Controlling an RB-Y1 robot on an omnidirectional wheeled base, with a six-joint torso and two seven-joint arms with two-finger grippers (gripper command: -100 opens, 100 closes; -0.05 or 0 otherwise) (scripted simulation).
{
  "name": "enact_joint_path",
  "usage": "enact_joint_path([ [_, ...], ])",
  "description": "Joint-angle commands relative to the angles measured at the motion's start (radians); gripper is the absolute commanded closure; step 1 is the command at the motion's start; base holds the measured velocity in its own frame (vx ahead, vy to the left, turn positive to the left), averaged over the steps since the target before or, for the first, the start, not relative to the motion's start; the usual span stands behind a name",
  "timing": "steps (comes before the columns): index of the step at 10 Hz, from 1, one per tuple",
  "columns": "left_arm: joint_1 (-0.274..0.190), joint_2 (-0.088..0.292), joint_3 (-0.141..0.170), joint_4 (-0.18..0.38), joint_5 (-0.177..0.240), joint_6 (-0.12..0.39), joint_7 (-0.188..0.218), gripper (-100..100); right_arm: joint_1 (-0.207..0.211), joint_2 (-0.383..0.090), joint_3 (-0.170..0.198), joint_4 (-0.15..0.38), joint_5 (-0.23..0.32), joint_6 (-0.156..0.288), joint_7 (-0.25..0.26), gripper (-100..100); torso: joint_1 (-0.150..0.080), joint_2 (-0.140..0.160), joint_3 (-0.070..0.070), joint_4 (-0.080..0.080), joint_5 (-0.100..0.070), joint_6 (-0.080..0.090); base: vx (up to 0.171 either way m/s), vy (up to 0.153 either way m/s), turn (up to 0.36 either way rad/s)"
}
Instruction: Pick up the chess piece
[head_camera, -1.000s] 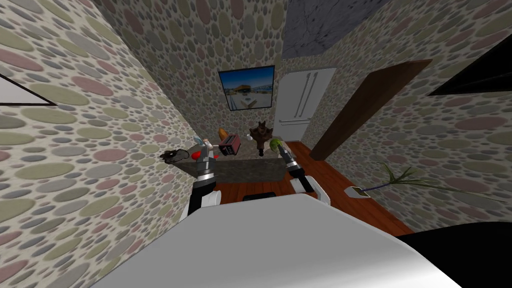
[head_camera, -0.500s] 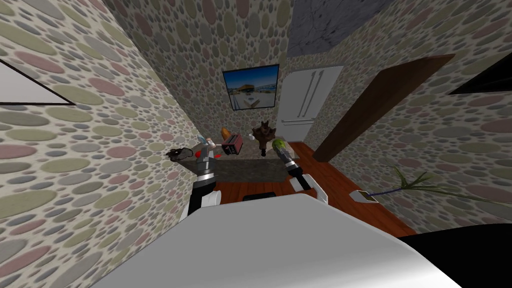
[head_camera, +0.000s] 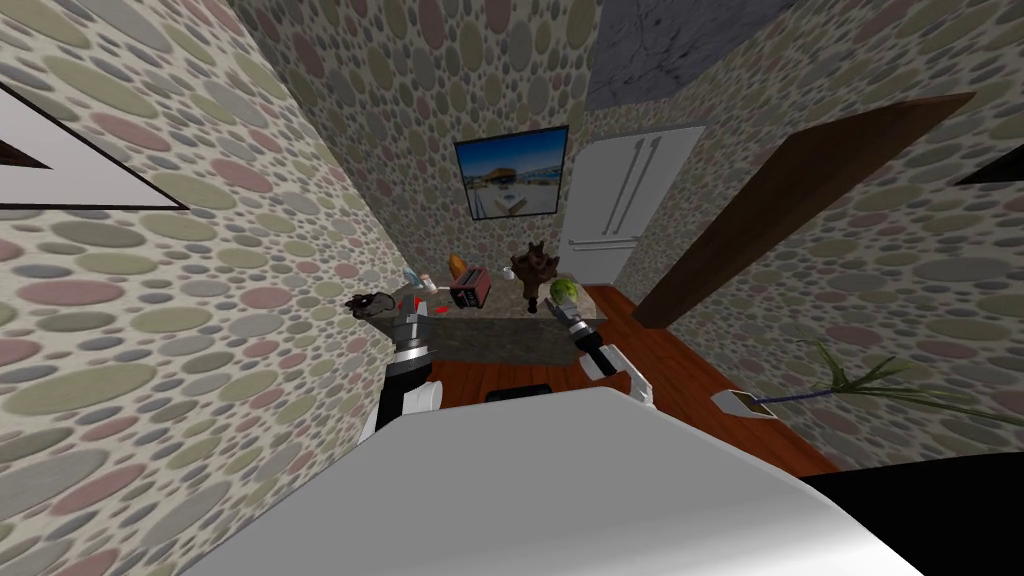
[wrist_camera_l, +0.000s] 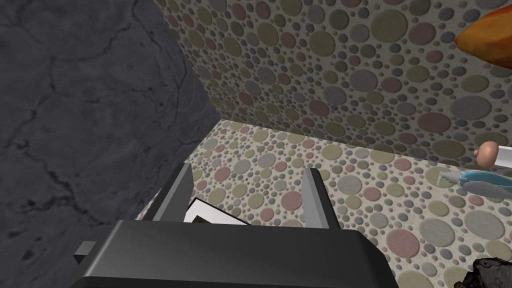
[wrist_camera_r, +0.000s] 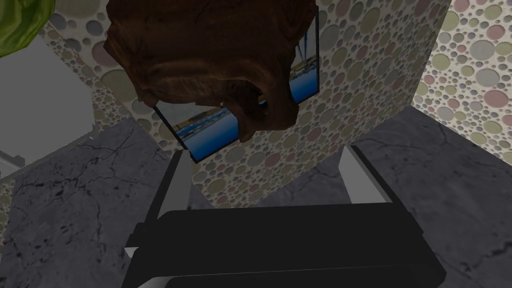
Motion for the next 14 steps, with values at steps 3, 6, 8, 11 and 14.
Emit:
enact_joint_path([
  [3,0.000,0.000,0.000,0.000,0.000,0.000,0.000,0,-0.030,-0.027,0.007,0.054,0.077,0.010,0.098,-100,0.000,0.000,0.000,0.000,0.000,0.000,-0.001,0.025,0.047],
  [6,0.000,0.000,0.000,0.000,0.000,0.000,0.000,0,-0.056,-0.054,0.012,0.106,0.146,0.018,0.177,-100,0.000,0.000,0.000,0.000,0.000,0.000,-0.004,0.033,0.066],
  [8,0.000,0.000,0.000,0.000,0.000,0.000,0.000,0,-0.069,-0.068,0.015,0.133,0.179,0.022,0.221,-100,-0.001,0.000,0.000,0.000,0.000,0.000,-0.001,0.022,0.051],
  [11,0.000,0.000,0.000,0.000,0.000,0.000,0.000,0,-0.095,-0.095,0.020,0.185,0.245,0.029,0.298,-100,0.000,0.000,0.000,0.000,0.000,0.000,-0.004,0.033,0.059],
  [14,0.000,0.000,0.000,0.000,0.000,0.000,0.000,0,-0.119,-0.121,0.024,0.234,0.306,0.037,0.373,-100,0.000,0.001,0.000,0.000,0.000,0.000,-0.003,0.030,0.056],
])
